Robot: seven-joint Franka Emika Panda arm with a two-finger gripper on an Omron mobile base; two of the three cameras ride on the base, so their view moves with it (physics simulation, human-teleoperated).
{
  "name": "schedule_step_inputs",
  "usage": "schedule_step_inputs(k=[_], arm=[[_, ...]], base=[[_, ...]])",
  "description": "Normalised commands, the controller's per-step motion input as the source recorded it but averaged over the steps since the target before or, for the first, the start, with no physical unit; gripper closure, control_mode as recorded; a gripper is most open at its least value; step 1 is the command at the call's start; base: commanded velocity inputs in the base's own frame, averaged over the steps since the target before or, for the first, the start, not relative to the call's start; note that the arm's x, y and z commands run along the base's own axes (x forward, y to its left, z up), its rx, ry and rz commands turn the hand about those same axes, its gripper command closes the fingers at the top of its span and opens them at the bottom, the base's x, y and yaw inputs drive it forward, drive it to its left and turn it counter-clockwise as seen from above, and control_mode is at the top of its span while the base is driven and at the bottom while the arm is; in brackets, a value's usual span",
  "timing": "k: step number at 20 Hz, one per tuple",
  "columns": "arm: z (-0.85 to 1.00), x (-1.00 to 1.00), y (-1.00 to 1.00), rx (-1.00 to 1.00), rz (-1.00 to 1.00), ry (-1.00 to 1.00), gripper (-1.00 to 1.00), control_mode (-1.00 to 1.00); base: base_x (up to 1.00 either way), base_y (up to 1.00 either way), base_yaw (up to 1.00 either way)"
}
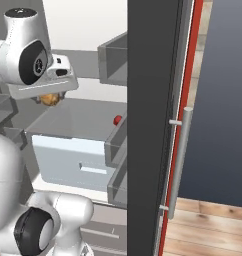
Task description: Transport the fish and onion to the fridge. Place the fish on the rack containing meat and place the onion on the rack containing the vegetable, ensuring meats and vegetables are on different racks.
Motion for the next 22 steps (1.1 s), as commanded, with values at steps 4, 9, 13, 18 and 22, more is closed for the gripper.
schedule_step_inputs(k=[4,9,13,18,22], arm=[[-0.62,0.0,0.0,0.0,0.02,0.01,1.0,-1.0],[-0.56,0.0,0.0,0.0,0.12,-0.11,1.0,-1.0],[-0.59,0.08,0.0,0.0,0.18,-0.13,1.0,-1.0],[-0.44,0.42,0.0,0.0,0.19,-0.12,1.0,-1.0],[-0.16,0.78,0.0,0.0,0.14,0.0,1.0,-1.0]], base=[[0.0,0.0,0.0],[0.0,0.0,0.0],[0.0,0.0,0.0],[0.0,0.0,0.0],[0.0,0.0,0.0]])
